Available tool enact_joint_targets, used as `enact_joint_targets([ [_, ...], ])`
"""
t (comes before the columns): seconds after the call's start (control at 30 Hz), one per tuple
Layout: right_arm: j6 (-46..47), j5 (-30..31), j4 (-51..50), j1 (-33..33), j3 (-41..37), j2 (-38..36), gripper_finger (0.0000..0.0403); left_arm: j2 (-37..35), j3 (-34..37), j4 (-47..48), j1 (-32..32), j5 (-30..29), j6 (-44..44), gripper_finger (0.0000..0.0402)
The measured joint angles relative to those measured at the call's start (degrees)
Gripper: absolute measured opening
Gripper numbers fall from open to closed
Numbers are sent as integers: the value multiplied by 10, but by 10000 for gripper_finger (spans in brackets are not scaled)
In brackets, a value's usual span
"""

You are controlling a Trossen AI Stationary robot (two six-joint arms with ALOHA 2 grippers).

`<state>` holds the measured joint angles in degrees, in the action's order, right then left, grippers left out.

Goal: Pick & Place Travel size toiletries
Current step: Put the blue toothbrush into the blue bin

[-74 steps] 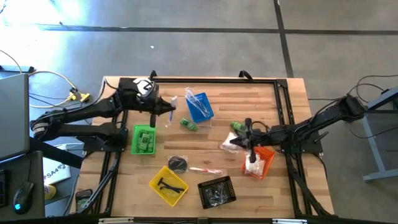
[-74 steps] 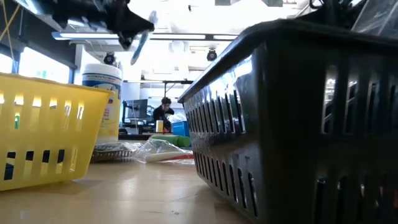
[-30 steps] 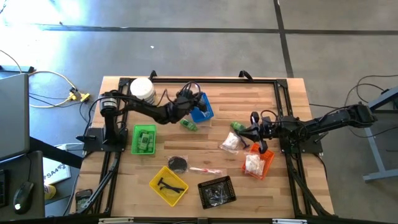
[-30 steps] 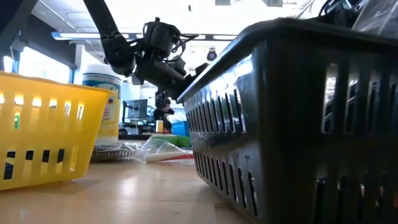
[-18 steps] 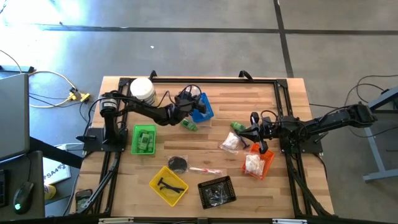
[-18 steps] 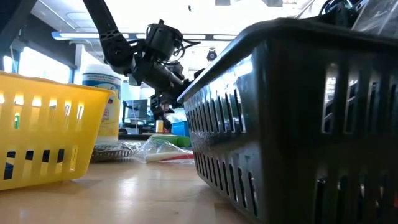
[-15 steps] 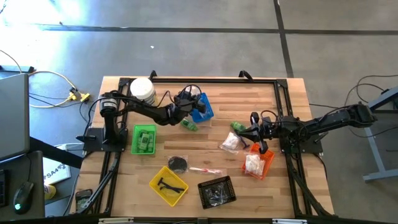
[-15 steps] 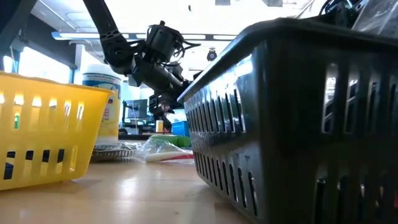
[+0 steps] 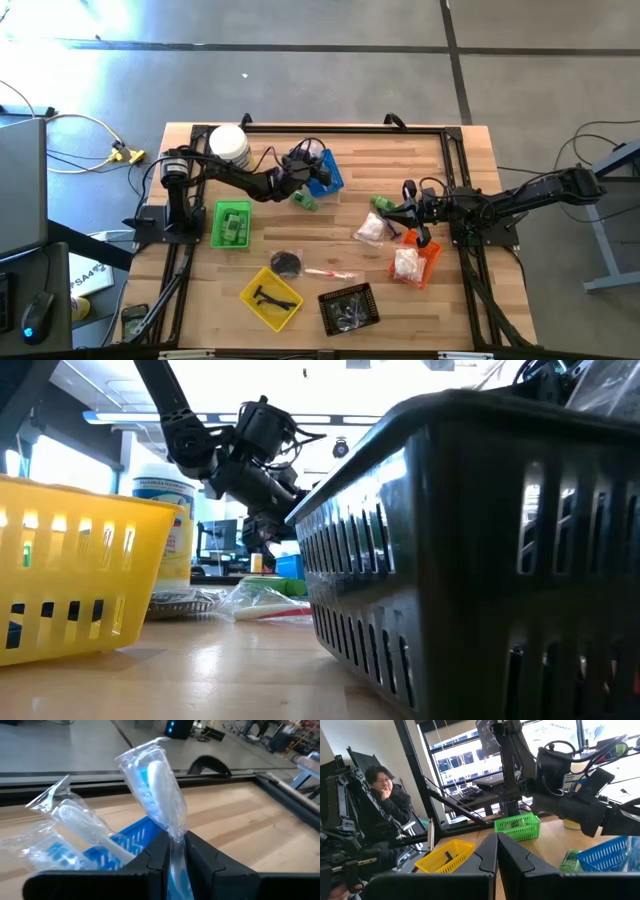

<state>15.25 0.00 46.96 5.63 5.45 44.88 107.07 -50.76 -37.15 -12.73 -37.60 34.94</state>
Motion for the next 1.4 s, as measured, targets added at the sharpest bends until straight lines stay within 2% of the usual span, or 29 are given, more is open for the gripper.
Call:
enact_joint_targets([
  [0.9,2,-2,0,0,0,0,4,-14,0,25,0,32,-63,52],
  [1.3,2,-5,4,0,0,0,4,-22,0,85,0,23,-34,52],
  [1.4,2,-5,4,0,0,0,4,-22,0,86,0,38,-40,52],
])
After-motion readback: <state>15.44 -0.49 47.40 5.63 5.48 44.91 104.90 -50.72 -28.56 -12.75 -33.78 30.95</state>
